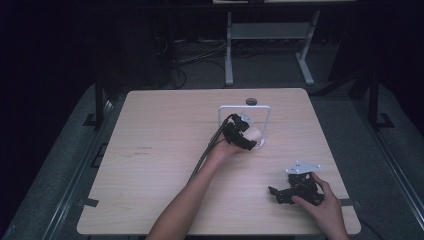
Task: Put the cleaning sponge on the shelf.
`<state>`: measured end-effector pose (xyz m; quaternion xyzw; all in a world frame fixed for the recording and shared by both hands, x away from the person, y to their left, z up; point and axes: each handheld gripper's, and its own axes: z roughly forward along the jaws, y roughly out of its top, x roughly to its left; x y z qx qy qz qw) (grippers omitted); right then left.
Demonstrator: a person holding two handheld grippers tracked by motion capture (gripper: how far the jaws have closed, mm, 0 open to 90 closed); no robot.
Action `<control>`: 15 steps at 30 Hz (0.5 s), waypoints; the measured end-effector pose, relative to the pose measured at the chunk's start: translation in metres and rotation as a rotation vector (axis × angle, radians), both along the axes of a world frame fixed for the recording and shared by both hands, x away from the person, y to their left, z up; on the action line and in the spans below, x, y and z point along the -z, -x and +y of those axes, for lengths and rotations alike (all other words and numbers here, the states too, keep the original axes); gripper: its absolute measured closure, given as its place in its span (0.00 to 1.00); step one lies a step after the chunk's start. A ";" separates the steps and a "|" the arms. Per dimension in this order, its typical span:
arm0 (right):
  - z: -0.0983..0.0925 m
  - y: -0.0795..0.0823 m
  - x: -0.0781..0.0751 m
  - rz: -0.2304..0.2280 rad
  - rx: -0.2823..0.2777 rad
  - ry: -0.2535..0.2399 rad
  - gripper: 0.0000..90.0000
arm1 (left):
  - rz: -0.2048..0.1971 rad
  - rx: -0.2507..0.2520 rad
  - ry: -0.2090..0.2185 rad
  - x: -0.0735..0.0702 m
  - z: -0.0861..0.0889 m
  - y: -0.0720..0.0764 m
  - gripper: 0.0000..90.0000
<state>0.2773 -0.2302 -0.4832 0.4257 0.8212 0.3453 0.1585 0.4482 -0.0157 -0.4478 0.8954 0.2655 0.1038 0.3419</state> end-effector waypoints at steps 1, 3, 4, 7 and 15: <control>0.000 0.000 0.000 0.000 0.000 0.000 0.00 | -0.003 -0.004 -0.002 0.000 0.000 0.001 0.27; 0.000 0.000 0.000 0.000 0.000 0.000 0.00 | -0.011 -0.006 0.000 -0.001 0.000 0.002 0.27; 0.000 0.000 0.000 0.002 0.001 -0.001 0.00 | -0.015 -0.007 0.002 -0.002 0.000 0.002 0.27; 0.000 0.000 0.000 0.003 0.002 -0.001 0.00 | -0.024 -0.004 0.002 -0.005 0.001 0.003 0.26; 0.000 0.000 0.000 0.002 0.001 -0.001 0.00 | -0.045 -0.005 0.021 -0.019 0.007 0.009 0.26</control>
